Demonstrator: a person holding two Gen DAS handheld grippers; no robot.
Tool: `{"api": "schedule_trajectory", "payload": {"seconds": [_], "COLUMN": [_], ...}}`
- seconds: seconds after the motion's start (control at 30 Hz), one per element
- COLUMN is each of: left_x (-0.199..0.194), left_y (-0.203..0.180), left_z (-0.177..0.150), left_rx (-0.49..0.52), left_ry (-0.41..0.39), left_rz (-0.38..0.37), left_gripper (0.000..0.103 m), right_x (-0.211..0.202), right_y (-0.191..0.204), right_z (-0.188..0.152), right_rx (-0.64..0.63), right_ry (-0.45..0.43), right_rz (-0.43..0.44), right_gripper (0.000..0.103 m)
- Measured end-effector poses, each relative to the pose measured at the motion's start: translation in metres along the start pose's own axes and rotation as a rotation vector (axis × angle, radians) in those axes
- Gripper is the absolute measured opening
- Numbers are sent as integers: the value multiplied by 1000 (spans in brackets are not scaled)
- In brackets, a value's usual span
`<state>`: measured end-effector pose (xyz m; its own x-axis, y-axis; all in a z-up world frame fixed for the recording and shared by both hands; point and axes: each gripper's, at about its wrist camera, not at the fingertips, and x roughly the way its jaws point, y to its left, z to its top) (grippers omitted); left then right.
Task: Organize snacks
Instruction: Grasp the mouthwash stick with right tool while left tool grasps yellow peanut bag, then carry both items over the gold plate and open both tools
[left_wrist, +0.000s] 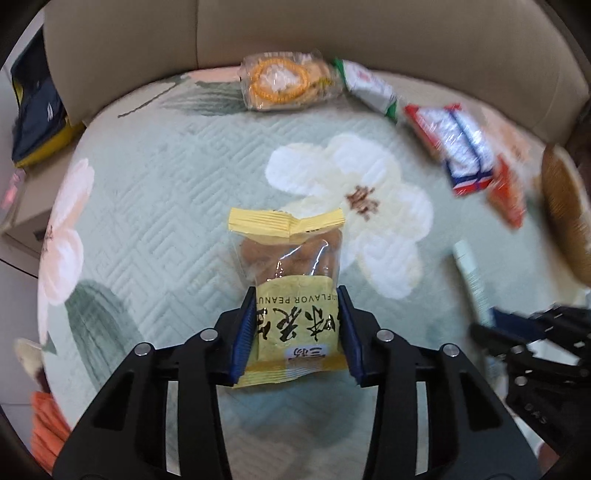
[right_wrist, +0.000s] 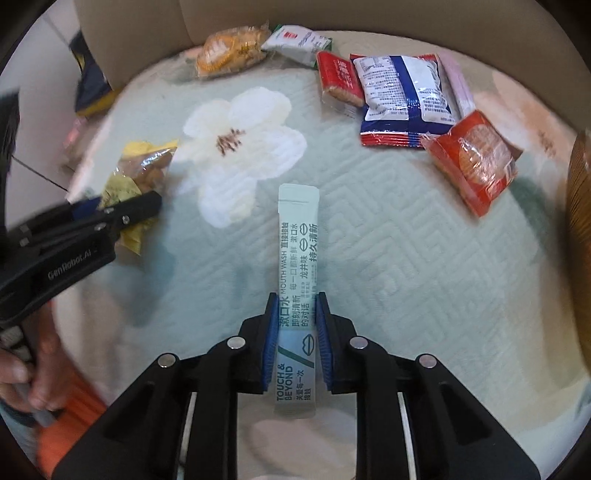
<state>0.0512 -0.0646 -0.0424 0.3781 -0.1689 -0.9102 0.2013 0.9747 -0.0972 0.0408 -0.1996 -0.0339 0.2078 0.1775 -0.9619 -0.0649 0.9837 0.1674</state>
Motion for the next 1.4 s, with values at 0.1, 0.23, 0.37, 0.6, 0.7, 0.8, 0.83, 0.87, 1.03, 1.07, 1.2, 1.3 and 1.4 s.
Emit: {"api": "schedule_trajectory", "payload": {"seconds": [0.1,0.23,0.37,0.6,0.7,0.8,0.83,0.87,1.03,1.07,1.2,1.3,1.4], "left_x": [-19,-43,-72,-127,-139,-143,-142,-139,-129,-126,-117,-113,-109], "left_y": [1,-21,-58,-161,-209,-258,-271,-289,-347,-356,-362,-338,-299], "left_z": [5,16,27,61,71,81,83,85,88,88,84,84,88], "left_rx": [-14,-9,43,212,279,324,334,350,399,405,410,383,314], "left_ry": [-34,-81,-134,-217,-218,-204,-198,-190,-166,-166,-153,-147,-132], "left_rz": [-54,-110,-144,-249,-312,-377,-392,-405,-438,-445,-448,-413,-394], "left_gripper": [41,41,41,41,41,41,41,41,46,52,71,71,71], "right_x": [-23,-61,-102,-187,-215,-237,-242,-246,-254,-251,-243,-233,-225], "right_y": [-10,-24,-46,-142,-188,-230,-241,-251,-284,-290,-303,-301,-284], "right_z": [5,6,16,-2,-14,-23,-25,-27,-32,-33,-43,-42,-34], "right_rx": [31,53,96,261,350,414,429,442,462,471,495,499,470], "right_ry": [-44,-131,-239,-412,-457,-481,-485,-488,-494,-482,-470,-449,-440], "right_rz": [54,83,91,15,-27,-71,-84,-90,-117,-127,-136,-117,-93], "right_gripper": [19,19,19,19,19,19,19,19,35,42,44,44,44]}}
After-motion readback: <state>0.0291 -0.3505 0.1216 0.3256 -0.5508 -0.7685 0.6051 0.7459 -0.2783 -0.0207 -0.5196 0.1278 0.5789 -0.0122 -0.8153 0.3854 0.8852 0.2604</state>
